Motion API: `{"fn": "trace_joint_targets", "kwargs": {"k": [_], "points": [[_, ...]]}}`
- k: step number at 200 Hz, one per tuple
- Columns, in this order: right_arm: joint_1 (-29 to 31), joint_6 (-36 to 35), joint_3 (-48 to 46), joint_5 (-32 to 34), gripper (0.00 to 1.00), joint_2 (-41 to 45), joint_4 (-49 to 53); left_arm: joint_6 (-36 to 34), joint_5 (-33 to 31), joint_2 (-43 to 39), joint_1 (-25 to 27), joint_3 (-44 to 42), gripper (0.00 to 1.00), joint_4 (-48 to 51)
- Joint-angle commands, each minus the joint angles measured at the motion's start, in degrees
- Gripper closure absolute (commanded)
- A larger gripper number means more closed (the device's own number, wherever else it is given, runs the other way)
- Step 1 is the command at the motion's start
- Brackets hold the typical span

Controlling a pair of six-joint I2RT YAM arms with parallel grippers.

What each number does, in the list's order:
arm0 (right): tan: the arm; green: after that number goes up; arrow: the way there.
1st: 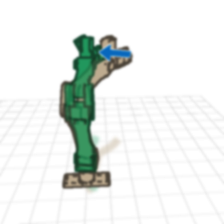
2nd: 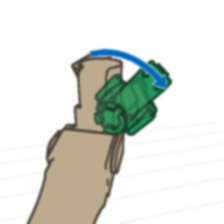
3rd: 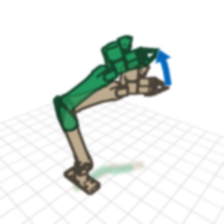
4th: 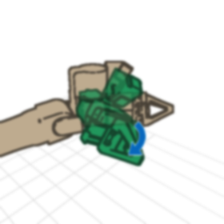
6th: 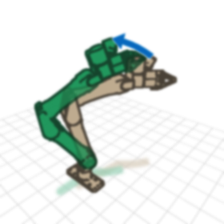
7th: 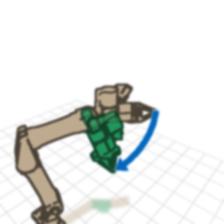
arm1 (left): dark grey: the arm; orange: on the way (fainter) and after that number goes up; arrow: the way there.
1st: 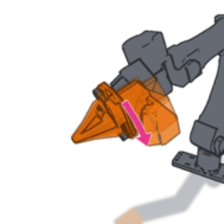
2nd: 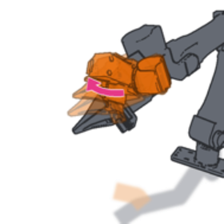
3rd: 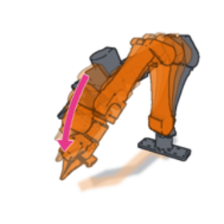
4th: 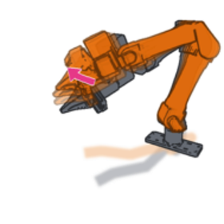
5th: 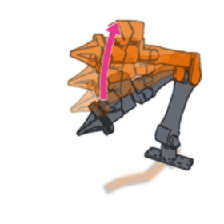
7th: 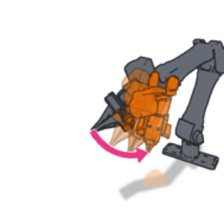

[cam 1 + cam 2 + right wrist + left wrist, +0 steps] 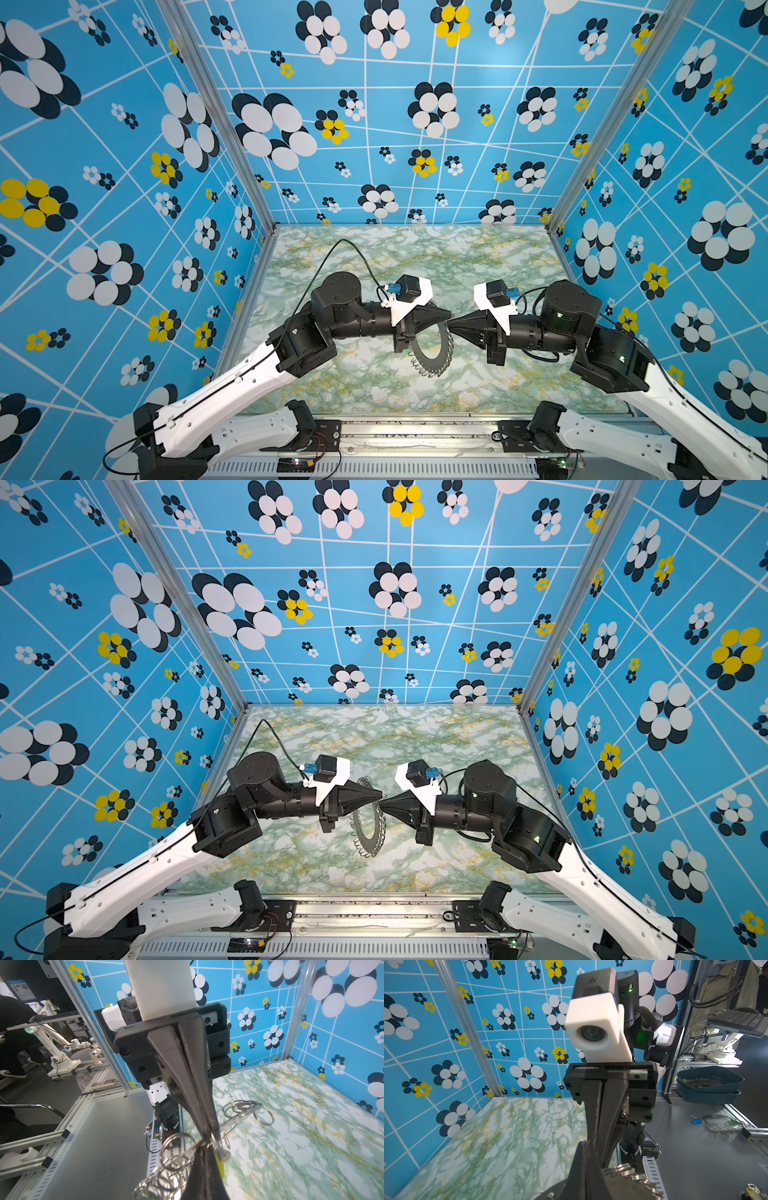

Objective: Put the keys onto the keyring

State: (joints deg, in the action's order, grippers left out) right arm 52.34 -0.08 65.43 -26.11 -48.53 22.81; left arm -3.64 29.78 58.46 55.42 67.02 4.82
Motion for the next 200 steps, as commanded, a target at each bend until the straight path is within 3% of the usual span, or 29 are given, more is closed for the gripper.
{"fn": "trace_joint_targets", "kwargs": {"k": [1,18,43,69,114,171,200], "points": [[0.4,2.4,-0.9,-4.5,1.00,-0.5,-4.9,1.9,1.0,0.1,-0.5,-0.8,1.00,-7.4],[0.5,1.0,-0.3,-2.9,1.00,-0.3,-1.7,2.0,1.6,-0.1,-0.9,-0.8,1.00,-7.2],[0.4,-3.8,2.2,3.4,0.77,1.7,7.0,1.5,2.6,-0.8,-1.6,-0.8,1.00,-5.9],[0.4,-7.8,6.3,7.5,0.71,2.4,13.6,1.5,4.8,-1.0,-2.4,-1.2,1.00,-6.3],[0.3,-11.1,10.3,8.2,0.72,1.1,15.6,2.5,7.8,-0.6,-2.9,-1.9,1.00,-8.0],[0.0,-11.1,10.6,5.9,0.83,-1.1,12.8,2.6,9.5,-0.8,-2.9,-1.6,1.00,-7.7],[0.0,-10.7,11.1,4.0,0.84,-2.2,11.8,2.4,9.5,-1.0,-2.9,-1.6,1.00,-7.4]]}}
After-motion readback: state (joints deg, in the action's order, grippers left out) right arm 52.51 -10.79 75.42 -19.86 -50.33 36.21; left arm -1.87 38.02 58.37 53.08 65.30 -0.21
